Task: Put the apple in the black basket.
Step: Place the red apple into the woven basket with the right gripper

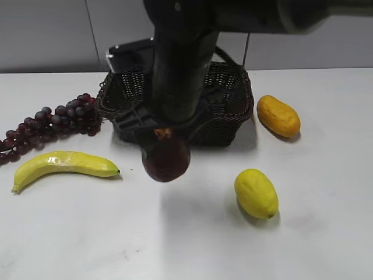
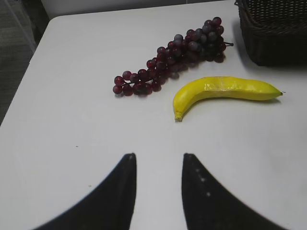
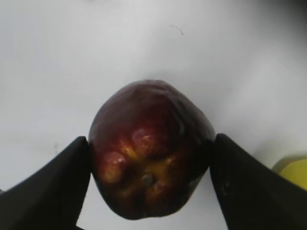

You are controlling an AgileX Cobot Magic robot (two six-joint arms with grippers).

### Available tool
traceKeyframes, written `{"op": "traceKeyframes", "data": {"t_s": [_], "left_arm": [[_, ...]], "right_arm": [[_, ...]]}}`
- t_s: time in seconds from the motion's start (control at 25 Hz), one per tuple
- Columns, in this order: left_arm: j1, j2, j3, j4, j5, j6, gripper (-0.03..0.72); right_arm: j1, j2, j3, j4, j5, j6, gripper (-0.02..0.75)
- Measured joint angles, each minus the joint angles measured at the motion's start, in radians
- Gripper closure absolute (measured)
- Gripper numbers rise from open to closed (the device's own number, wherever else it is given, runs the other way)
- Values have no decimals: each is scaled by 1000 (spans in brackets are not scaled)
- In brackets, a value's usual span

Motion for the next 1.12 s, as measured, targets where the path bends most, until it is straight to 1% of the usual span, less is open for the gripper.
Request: {"op": "traceKeyframes", "data": {"t_s": [0.12,0.2,0.32,0.44,0.56,0.72,0.96,1.12], "left_arm": [[0,0,0,0,0,0,451],[0,0,0,0,0,0,451],[0,0,0,0,0,0,451],[0,0,0,0,0,0,451],[0,0,0,0,0,0,451],[0,0,0,0,0,0,451],[0,0,0,0,0,0,451],[0,0,0,0,0,0,451]], "right_arm": [[0,-56,-20,-55,4,0,183],[-7,-72,-65,-79,16,0,183],[-35,-70,-166,-86,35,-14,183],[-93,-45,-280,-84,57,-27,183],[-165,13,-378,-83,81,-45,183],[-229,129,-513,-85,95,-76,183],[-261,317,-710,-85,97,-90,183],[-263,423,-784,-86,98,-92,183]]}}
